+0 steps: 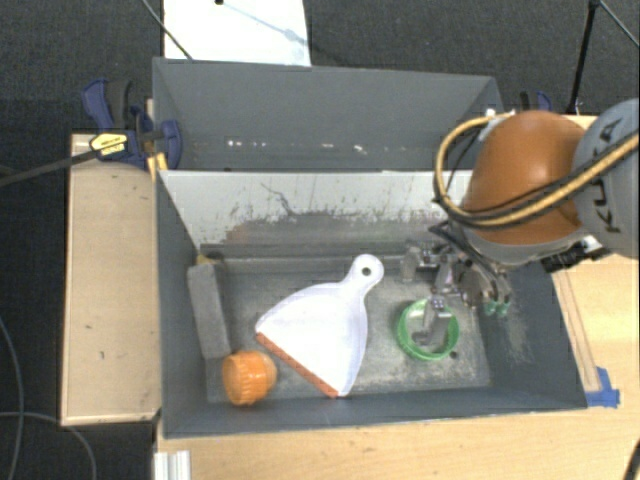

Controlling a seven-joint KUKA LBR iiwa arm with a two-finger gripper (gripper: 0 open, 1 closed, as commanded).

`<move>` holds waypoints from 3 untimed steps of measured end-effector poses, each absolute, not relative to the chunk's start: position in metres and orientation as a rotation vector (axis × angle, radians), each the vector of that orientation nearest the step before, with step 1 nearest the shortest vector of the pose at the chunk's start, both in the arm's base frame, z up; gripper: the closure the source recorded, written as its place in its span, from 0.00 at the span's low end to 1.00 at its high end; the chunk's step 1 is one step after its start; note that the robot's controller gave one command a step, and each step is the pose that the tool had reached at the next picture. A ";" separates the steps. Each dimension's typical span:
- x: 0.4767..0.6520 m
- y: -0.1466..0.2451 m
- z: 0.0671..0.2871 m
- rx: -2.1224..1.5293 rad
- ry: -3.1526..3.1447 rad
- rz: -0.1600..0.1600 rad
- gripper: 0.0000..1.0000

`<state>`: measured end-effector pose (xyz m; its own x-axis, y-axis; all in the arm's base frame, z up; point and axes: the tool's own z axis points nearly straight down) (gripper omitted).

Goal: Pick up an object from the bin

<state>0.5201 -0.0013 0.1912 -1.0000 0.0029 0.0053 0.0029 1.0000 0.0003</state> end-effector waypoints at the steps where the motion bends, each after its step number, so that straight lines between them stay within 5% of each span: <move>1: 0.522 -0.001 0.195 -0.005 -3.144 0.000 0.00; 2: 0.516 0.025 0.142 0.038 -3.151 0.000 0.00; 3: 0.558 0.014 0.100 0.237 -3.137 -0.001 0.00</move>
Offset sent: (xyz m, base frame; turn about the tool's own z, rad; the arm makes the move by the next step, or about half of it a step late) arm -0.0112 0.0421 -0.0814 -0.0405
